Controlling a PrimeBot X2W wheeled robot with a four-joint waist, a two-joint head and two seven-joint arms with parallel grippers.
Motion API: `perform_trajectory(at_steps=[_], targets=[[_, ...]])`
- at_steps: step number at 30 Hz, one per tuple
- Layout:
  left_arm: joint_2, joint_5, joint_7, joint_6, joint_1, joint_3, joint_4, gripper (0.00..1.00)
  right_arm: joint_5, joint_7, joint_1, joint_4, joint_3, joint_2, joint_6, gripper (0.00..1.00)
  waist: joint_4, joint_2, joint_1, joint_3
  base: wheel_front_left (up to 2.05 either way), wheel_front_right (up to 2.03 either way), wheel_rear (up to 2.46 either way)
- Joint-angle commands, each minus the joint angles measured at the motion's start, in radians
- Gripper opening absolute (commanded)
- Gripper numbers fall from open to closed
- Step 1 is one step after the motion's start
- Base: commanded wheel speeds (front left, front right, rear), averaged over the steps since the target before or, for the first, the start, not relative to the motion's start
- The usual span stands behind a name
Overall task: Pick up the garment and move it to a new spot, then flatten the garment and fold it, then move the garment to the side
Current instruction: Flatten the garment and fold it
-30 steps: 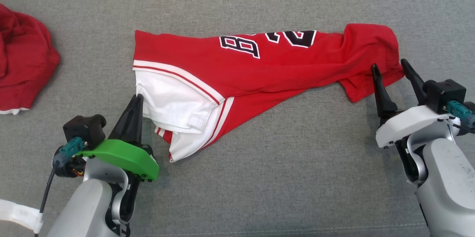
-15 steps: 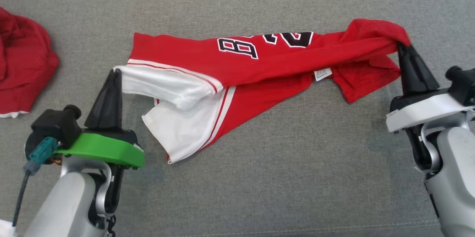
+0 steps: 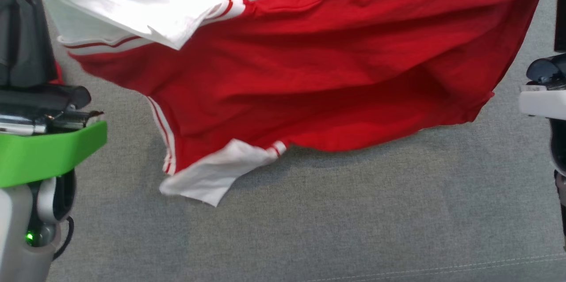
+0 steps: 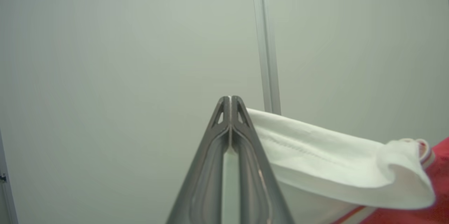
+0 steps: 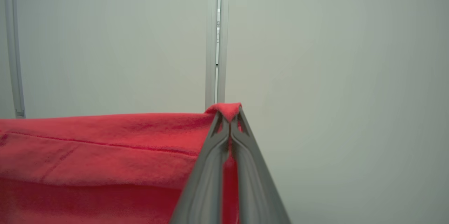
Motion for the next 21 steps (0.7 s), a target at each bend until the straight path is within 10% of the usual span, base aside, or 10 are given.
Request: perform_trajectory(at_steps=[1,12,21], targets=[[0.011,0.009,0.006,0.006,-0.024,0.006,-0.019,0.00,-0.005,0.015,-0.012,-0.023,-0.008,-0.006,-0.001,0.00,0.000,0.0000,0.0000,-0.012,0.00,0.00,0.00],[0.029,0.036,0.055,0.007,-0.127,0.001,-0.109,0.00,0.024,0.121,-0.029,-0.095,-0.054,0.029,-0.001,0.00,-0.018,0.0000,0.0000,-0.041,0.00,0.00,0.00],[-0.029,-0.016,0.016,-0.120,-0.395,-0.060,0.121,0.00,0.075,0.111,-0.243,0.126,0.002,-0.036,-0.001,0.00,-0.014,0.0000,0.0000,0.005,0.00,0.00,0.00]])
